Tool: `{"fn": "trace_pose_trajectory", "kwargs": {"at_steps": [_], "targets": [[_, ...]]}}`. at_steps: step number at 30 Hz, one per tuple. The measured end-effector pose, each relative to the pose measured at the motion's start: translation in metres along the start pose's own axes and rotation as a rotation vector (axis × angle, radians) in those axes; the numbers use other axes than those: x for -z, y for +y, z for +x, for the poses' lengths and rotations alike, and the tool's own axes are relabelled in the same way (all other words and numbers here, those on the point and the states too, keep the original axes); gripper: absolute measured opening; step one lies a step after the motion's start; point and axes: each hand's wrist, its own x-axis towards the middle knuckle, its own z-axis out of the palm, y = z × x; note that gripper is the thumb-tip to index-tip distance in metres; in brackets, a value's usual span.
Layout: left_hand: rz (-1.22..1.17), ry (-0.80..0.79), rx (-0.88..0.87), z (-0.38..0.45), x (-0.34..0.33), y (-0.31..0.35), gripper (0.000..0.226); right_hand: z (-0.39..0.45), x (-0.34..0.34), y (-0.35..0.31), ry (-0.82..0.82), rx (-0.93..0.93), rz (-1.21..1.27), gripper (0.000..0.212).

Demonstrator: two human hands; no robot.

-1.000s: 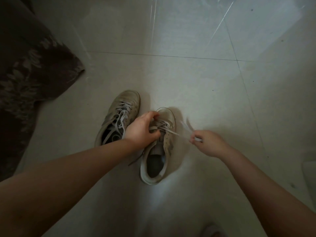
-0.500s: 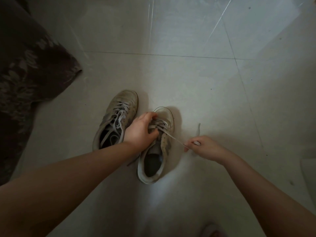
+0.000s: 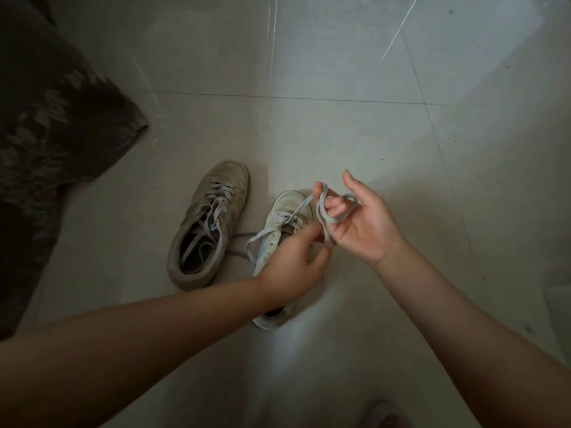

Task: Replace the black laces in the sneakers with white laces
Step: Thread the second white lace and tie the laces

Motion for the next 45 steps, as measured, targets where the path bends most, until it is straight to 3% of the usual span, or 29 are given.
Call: {"fn": "trace_pose_trajectory", "kwargs": {"at_steps": [5,6,8,9,11,13,16,19,21,23,24,28,31,33,41,45], "targets": [[-0.33,0.051,0.325,0.004,0.022,0.01,0.016,0.008,0.015,-0.018,0.331,0.121,-0.271,0.022],[-0.383,0.04,0.384,0.007,0.027,0.009,0.018,0.01,0.024,-0.021,0.456,0.18,-0.428,0.027],[-0.501,0.013,0.468,0.014,0.034,0.012,0.021,0.007,0.039,-0.017,0.749,0.279,-0.993,0.064],[-0.544,0.005,0.485,0.018,0.036,0.014,0.023,0.006,0.045,-0.008,0.824,0.387,-1.268,0.072],[-0.594,0.014,0.475,0.026,0.036,0.018,0.027,0.0,0.042,0.017,0.675,0.694,-1.52,0.046],[-0.611,0.054,0.461,0.035,0.036,0.023,0.027,-0.007,0.032,0.041,0.413,0.707,-1.495,0.005],[-0.621,0.037,0.478,0.044,0.035,0.03,0.024,-0.008,0.018,0.052,0.15,0.42,-1.319,0.018],[-0.697,-0.046,0.544,0.044,0.035,0.037,0.02,0.0,0.017,0.046,0.195,0.391,-1.216,0.022],[-0.334,0.012,0.471,0.043,0.034,0.027,0.021,0.005,0.022,0.042,0.292,0.432,-1.163,0.018],[0.392,0.131,0.328,0.037,0.037,0.008,0.02,0.009,0.034,0.036,0.396,0.483,-1.138,0.01],[0.64,0.187,0.269,0.032,0.04,0.002,0.021,0.008,0.037,0.033,0.432,0.481,-1.088,0.007],[0.928,0.088,0.057,0.014,0.046,-0.017,0.024,0.006,0.046,0.033,0.442,0.391,-0.88,0.008],[1.004,-0.102,0.075,0.012,0.045,-0.013,0.018,0.008,0.048,0.037,0.43,0.365,-0.838,0.012],[1.013,-0.141,0.128,0.015,0.042,-0.013,0.021,0.009,0.049,0.038,0.42,0.342,-0.798,0.016],[0.835,-0.09,0.346,0.021,0.036,-0.016,0.016,0.017,0.053,0.042,0.505,0.384,-0.83,0.017],[0.812,-0.108,0.378,0.022,0.036,-0.019,0.02,0.018,0.054,0.044,0.565,0.465,-0.97,0.019]]}}
